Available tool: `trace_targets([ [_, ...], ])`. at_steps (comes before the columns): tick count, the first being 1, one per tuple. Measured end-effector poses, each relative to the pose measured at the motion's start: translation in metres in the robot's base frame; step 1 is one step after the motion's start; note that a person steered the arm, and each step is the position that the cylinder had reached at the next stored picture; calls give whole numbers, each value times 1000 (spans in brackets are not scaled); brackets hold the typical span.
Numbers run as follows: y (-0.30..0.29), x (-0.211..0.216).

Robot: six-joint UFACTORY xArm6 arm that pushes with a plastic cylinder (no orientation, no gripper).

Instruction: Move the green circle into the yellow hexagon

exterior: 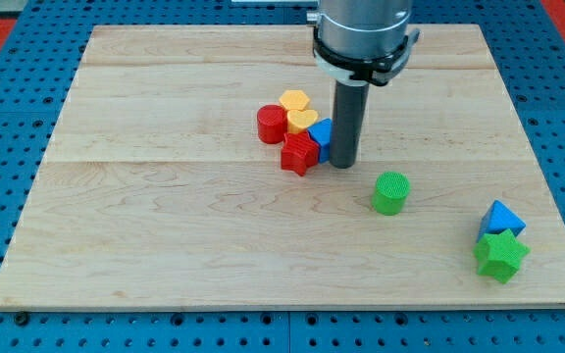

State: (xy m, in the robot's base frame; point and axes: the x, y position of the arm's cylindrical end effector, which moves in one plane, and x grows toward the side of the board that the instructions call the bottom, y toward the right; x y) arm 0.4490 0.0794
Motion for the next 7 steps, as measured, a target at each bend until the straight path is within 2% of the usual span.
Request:
trace_targets([
  [1, 80, 7],
  [2, 97, 13],
  [3, 96, 18],
  [4, 86, 64],
  [5, 84, 70],
  [6, 66, 117],
  [7, 53, 129],
])
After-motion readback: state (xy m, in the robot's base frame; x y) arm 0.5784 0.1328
